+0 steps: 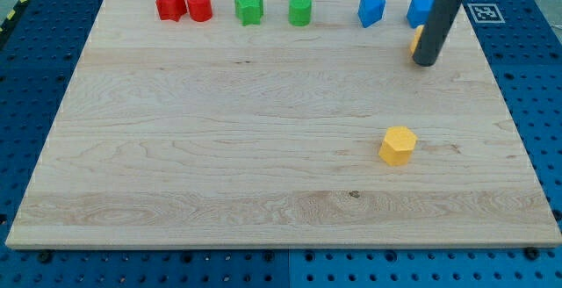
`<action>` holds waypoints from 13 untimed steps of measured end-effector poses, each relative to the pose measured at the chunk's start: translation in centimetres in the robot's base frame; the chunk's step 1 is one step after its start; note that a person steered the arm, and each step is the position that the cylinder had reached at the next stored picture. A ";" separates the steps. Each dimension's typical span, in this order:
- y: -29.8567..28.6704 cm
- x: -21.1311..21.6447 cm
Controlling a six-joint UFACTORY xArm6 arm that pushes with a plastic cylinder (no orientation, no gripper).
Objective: Push the blue triangle closer to the green circle
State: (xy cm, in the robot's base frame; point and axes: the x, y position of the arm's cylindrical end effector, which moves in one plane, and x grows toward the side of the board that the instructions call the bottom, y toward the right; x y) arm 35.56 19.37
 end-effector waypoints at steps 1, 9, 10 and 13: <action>-1.7 -1.9; -2.6 -7.7; -2.3 -9.7; -2.4 -11.1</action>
State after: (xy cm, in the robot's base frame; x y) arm 24.47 16.92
